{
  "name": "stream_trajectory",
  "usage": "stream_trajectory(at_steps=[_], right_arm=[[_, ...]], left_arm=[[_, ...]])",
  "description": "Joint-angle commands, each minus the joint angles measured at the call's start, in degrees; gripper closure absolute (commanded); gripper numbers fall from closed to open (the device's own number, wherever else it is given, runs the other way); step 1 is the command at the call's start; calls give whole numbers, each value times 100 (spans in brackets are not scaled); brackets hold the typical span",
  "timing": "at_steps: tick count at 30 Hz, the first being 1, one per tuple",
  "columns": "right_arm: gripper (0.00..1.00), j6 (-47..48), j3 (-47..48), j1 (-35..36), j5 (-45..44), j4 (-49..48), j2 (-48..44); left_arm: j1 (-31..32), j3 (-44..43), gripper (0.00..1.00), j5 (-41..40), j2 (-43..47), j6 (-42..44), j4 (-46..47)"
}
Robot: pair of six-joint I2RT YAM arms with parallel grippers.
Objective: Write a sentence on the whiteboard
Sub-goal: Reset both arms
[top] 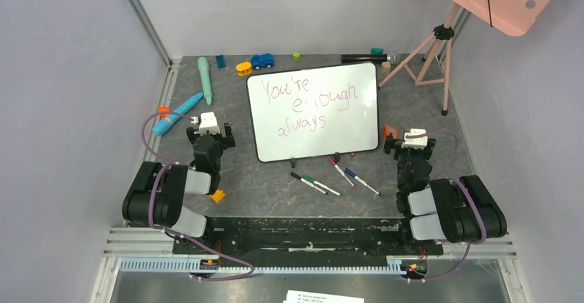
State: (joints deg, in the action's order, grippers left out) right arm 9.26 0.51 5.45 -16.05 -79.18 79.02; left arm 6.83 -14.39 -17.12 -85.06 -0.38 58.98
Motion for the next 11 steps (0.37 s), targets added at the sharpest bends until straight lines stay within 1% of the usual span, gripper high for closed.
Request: stream_trajectory(at_steps=[1, 11], right_arm=[[2, 59, -541, -9, 82, -203, -13], [2, 60, -535, -9, 77, -203, -5]], left_arm=[[-15, -64, 0, 54, 44, 99, 261], [-15, -69, 0, 78, 46, 98, 234]])
